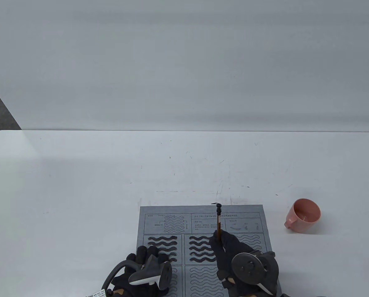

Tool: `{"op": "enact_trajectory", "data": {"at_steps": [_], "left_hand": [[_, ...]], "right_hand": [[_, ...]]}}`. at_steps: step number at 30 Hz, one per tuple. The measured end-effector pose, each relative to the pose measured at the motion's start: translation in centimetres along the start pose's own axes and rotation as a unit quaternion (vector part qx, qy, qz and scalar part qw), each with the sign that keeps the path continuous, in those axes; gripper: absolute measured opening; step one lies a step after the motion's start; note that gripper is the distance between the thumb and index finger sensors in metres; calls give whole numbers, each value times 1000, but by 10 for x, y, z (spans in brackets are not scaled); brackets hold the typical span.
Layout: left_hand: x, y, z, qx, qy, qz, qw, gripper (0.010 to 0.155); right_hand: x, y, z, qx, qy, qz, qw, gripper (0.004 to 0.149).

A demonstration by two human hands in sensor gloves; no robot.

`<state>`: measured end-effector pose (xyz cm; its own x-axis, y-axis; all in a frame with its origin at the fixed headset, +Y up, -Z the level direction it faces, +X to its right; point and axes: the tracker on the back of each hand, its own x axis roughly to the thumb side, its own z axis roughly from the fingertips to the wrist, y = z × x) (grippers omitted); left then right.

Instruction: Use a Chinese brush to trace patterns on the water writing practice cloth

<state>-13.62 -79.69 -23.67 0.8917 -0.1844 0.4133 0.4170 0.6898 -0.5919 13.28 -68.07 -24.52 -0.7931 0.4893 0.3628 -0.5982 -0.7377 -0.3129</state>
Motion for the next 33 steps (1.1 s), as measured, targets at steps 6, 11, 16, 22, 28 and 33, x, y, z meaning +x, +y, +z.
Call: {"op": "enact_trajectory", "data": {"at_steps": [6,11,16,22,28,33], "left_hand": [[0,0,0,-2,-2,3,1000,89],[0,0,0,-2,-3,5,1000,90],[-1,0,-1,-2,-5,5,1000,90],[-1,0,-1,-2,-4,4,1000,90],[-1,0,-1,-2,-4,2,1000,90],[-2,0,-1,-2,-3,2,1000,90]], "right_hand": [[-12,-48,-13,-42,26,-70,996,39],[-28,-69,-21,-37,45,-121,991,39],[-42,-84,-14,-76,43,-135,987,40],[-62,-108,-6,-127,47,-132,982,42],[-75,-136,-6,-192,26,-109,975,40],[-108,-164,-6,-264,85,-81,957,39]]}}
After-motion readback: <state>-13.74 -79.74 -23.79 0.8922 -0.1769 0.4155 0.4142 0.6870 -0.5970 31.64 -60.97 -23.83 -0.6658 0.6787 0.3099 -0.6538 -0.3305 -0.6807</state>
